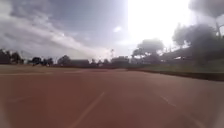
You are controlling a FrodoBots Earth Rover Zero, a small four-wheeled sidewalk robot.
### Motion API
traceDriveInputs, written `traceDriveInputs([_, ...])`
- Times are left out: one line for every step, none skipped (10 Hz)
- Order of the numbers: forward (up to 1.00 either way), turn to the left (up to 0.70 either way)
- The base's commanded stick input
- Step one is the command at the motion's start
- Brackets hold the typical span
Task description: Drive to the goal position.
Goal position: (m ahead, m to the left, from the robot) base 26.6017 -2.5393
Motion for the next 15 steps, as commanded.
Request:
traceDriveInputs([0.7,0.0])
traceDriveInputs([0.7,0.0])
traceDriveInputs([0.7,0.0])
traceDriveInputs([0.7,0.0])
traceDriveInputs([0.7,0.0])
traceDriveInputs([0.7,0.0])
traceDriveInputs([0.7,0.0])
traceDriveInputs([0.7,0.0])
traceDriveInputs([0.7,0.0])
traceDriveInputs([0.7,0.0])
traceDriveInputs([0.7,0.0])
traceDriveInputs([0.7,0.0])
traceDriveInputs([0.7,0.0])
traceDriveInputs([0.7,0.0])
traceDriveInputs([0.7,0.0])
